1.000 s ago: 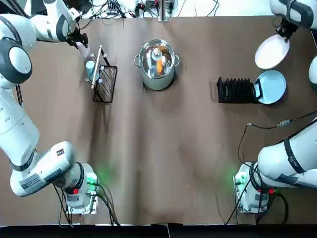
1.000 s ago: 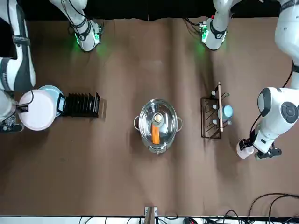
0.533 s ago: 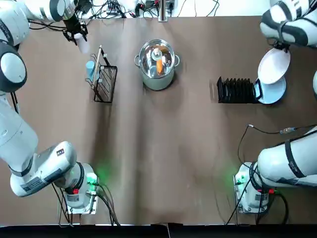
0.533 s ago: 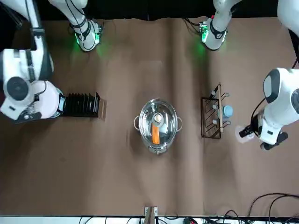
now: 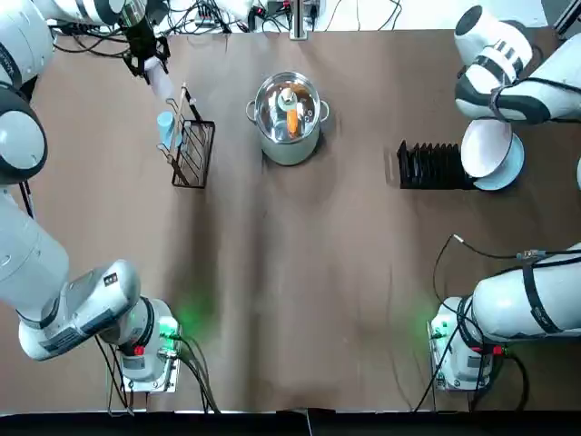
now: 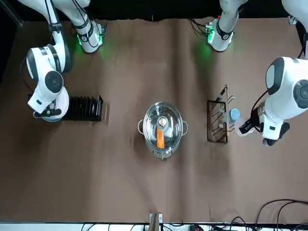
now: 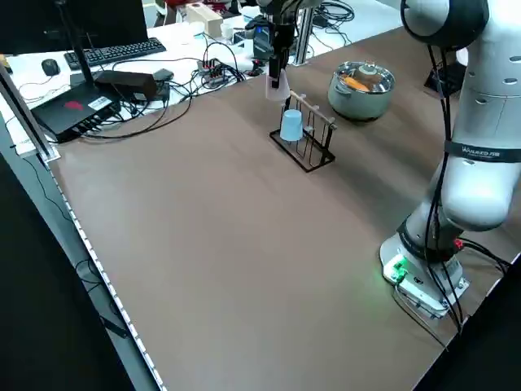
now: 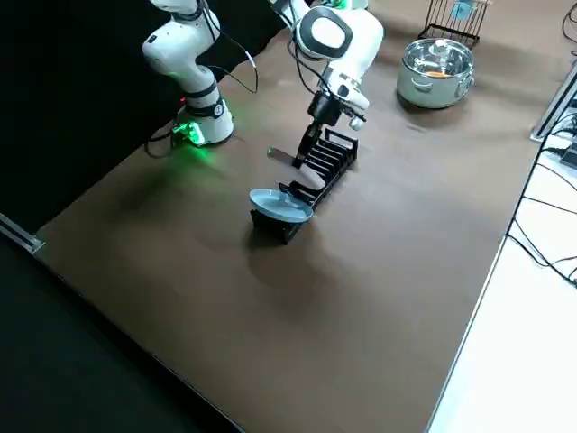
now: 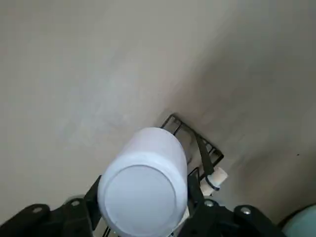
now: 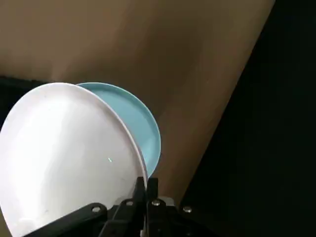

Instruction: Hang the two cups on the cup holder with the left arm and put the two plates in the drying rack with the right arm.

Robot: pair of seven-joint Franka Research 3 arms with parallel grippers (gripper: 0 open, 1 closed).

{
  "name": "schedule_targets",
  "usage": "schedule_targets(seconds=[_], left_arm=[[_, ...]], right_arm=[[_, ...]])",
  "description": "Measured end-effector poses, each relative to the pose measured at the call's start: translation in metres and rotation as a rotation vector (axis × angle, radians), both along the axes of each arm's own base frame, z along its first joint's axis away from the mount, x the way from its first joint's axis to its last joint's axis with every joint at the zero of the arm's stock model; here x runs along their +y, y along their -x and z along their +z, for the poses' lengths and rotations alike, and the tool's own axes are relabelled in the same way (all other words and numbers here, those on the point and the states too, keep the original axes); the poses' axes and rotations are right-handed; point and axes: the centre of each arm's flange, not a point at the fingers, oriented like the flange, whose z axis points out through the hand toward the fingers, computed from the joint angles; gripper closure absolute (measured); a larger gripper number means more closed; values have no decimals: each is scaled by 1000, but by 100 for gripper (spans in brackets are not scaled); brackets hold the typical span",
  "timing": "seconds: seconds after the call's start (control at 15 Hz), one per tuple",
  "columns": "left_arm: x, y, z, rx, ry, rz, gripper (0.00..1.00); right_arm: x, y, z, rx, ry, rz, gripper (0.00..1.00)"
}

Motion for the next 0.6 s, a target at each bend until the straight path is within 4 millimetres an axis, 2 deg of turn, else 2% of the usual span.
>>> schedule_targets(seconds=[0.27, 0.6], left_arm=[[-2, 3, -18, 2, 8, -4, 32], [-4, 4, -33, -8, 16, -9, 32]], right_arm=[[14, 8, -19, -32, 28, -24, 97], [28, 8, -54, -49, 67, -14, 97]])
